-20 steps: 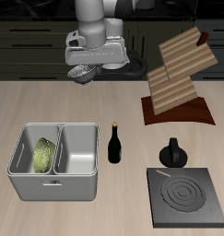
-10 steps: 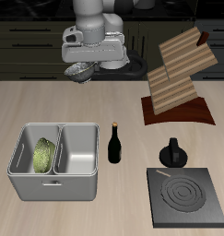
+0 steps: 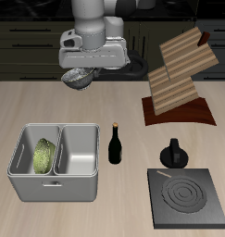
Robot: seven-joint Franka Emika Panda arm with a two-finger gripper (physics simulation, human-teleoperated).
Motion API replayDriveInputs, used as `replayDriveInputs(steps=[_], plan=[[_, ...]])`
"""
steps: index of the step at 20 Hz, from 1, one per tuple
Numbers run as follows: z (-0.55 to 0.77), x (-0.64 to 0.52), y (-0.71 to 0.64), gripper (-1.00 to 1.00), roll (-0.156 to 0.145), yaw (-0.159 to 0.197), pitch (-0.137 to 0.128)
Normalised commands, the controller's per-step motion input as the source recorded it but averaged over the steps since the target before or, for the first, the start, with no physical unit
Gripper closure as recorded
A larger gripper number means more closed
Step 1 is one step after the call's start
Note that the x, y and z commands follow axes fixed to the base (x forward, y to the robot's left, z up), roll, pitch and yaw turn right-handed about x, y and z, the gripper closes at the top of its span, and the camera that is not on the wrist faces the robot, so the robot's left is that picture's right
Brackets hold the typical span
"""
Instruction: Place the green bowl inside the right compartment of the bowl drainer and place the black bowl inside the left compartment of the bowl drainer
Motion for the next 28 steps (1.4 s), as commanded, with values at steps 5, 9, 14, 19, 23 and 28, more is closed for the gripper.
replayDriveInputs(steps=[5,9,14,19,23,28], plan=[[0.06,0.56,-0.12,1.00,-0.044,0.012,0.021],[-0.01,0.51,-0.19,1.00,-0.039,-0.026,0.039],[0.00,0.26,-0.06,1.00,-0.019,0.012,0.007],[0.01,0.33,-0.04,1.00,-0.001,0.008,0.012],[-0.05,0.37,-0.08,1.00,-0.021,-0.001,0.028],[-0.01,0.26,-0.03,1.00,-0.024,0.020,0.018]])
